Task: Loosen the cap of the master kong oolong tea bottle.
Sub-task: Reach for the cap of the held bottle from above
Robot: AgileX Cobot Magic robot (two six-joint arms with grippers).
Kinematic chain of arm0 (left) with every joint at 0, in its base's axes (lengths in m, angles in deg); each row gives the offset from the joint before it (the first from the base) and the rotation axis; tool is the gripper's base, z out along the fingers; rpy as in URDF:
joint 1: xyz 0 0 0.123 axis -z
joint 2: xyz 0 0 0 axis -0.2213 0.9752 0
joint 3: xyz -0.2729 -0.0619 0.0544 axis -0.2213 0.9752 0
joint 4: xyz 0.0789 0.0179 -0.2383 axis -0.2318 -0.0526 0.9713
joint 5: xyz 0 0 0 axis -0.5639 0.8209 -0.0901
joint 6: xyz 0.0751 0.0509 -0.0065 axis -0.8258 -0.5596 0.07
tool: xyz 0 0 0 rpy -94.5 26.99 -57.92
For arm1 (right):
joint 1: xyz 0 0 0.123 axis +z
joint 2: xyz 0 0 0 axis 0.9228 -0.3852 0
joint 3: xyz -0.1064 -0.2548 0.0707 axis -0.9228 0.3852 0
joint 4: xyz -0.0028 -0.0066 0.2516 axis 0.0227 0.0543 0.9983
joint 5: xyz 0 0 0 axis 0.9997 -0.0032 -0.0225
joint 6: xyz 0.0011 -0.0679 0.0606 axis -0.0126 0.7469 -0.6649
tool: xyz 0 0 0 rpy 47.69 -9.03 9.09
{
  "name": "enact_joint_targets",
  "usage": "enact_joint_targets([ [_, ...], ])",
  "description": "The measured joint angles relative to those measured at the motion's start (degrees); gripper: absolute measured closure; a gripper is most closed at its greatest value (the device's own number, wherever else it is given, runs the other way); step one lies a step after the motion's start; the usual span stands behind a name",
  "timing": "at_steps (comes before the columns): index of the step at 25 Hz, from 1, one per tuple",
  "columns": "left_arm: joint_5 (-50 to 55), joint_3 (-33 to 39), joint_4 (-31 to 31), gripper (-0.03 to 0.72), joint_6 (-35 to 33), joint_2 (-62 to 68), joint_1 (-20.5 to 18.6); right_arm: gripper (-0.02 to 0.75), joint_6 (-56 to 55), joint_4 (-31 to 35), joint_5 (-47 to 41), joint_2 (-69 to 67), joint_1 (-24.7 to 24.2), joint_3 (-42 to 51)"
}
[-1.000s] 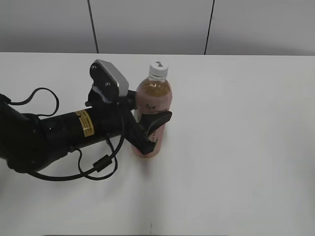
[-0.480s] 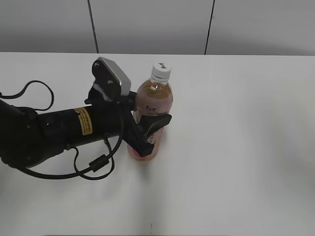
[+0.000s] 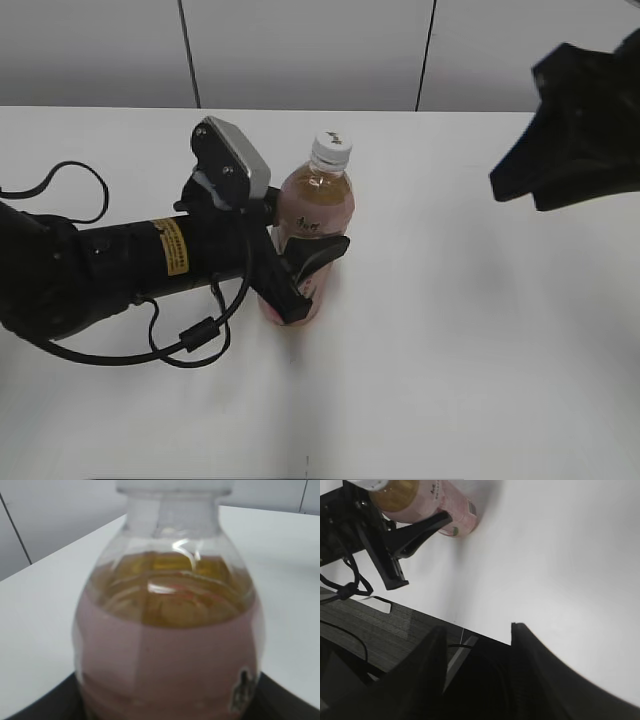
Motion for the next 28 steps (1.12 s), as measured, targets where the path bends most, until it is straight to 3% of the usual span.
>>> enact_joint_targets([
  [8,1.2,0.0,-0.3,0.288,-3.7,-0.5,0.1,0.412,-14.8,1.6,-0.1,-9.0,5.3,-11.5],
  [14,1.3,0.0,-0.4,0.288,-6.6,-0.5,0.1,0.252,-24.4,8.9,0.0,-13.0,5.4,-14.9],
  [17,1.4,0.0,-0.4,0.289,-7.7,-0.5,0.1,0.215,-29.1,10.7,0.1,-15.5,6.5,-14.9],
  [28,1.6,0.0,-0.2,0.289,-8.3,-0.6,0.1,0.240,-36.3,10.4,6.2,-19.3,10.1,-14.9],
])
